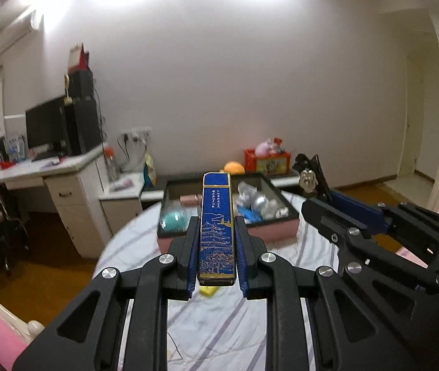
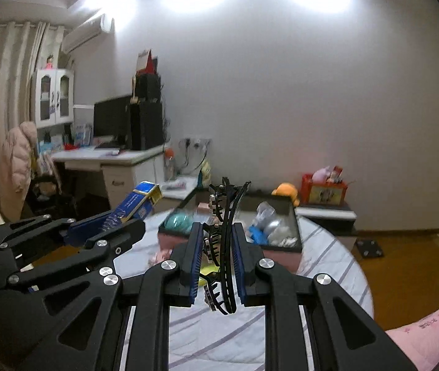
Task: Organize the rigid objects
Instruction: 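Lift the hair clip and blue-gold case and carry them over the pink box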
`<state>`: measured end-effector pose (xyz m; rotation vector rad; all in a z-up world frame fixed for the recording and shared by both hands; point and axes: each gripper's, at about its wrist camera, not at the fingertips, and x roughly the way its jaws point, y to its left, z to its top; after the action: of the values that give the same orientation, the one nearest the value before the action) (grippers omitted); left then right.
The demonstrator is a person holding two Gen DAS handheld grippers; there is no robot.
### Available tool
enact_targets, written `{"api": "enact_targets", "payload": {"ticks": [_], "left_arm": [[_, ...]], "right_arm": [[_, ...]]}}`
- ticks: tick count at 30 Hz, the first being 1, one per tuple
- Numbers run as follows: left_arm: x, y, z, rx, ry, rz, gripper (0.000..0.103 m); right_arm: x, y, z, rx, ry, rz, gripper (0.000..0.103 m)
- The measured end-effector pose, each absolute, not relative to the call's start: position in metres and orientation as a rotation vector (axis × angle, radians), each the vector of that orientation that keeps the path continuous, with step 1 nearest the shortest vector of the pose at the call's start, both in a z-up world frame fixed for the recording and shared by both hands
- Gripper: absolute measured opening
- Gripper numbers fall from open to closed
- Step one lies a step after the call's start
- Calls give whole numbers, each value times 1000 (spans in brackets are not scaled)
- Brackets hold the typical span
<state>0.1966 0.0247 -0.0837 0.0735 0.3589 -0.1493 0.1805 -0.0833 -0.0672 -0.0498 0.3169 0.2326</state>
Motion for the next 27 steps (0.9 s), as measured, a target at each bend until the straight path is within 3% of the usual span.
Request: {"api": "enact_targets", "payload": {"ticks": [16,27], "left_arm": [[170,15,-40,139,152,-137,21],[186,9,-32,162,109,-132,21]], "right_arm": [[156,-89,-27,-52,135,215,19],[164,-90,-19,-57,87,210,19]]}}
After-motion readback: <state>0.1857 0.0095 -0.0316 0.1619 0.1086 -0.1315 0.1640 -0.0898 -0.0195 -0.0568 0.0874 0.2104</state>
